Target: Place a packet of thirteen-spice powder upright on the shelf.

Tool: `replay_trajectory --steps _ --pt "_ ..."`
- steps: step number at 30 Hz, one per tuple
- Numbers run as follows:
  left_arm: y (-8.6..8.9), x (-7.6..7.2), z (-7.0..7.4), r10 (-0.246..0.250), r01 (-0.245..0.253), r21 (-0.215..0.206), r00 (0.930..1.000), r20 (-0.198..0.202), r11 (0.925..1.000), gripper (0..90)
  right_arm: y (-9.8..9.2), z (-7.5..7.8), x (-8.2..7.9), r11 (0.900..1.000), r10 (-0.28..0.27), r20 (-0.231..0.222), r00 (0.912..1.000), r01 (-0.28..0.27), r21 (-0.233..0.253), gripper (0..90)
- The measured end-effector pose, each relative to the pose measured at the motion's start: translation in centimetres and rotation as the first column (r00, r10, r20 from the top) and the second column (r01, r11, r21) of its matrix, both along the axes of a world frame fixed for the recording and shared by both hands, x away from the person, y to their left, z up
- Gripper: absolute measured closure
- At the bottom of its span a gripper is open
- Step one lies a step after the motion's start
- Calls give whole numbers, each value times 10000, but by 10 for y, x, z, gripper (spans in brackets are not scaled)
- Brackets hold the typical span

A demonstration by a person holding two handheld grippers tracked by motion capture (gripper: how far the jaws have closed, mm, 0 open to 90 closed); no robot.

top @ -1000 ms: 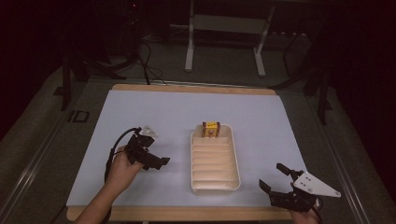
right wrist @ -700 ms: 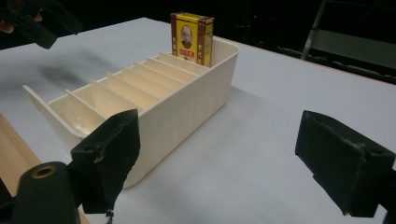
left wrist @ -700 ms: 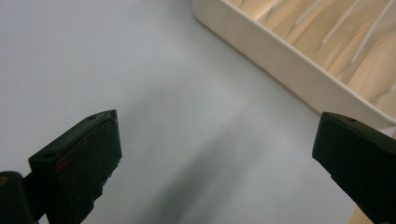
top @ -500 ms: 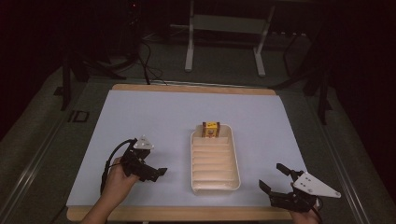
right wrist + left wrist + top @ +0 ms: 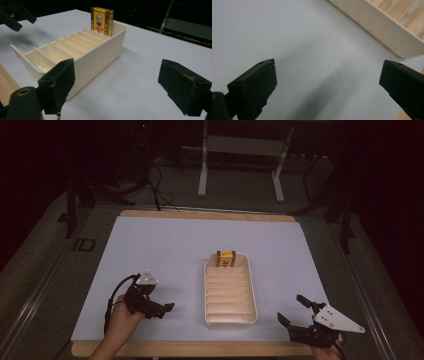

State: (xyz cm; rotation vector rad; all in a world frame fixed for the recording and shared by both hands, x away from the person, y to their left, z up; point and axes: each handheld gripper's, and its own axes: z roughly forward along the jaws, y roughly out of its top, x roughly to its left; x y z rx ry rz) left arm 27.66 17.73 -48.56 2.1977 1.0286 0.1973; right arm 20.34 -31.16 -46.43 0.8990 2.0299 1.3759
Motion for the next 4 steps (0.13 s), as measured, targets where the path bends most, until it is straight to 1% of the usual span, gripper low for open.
replay_trajectory --steps 2,4 --pt "-1 0 -2 -19 19 -4 10000 -81 10000 14 0 0 0 10000 4 -2 10000 -4 4 140" --pt "-1 0 -2 -4 4 47 10000 -34 10000 14 0 0 0 10000 13 5 10000 -13 8 140"
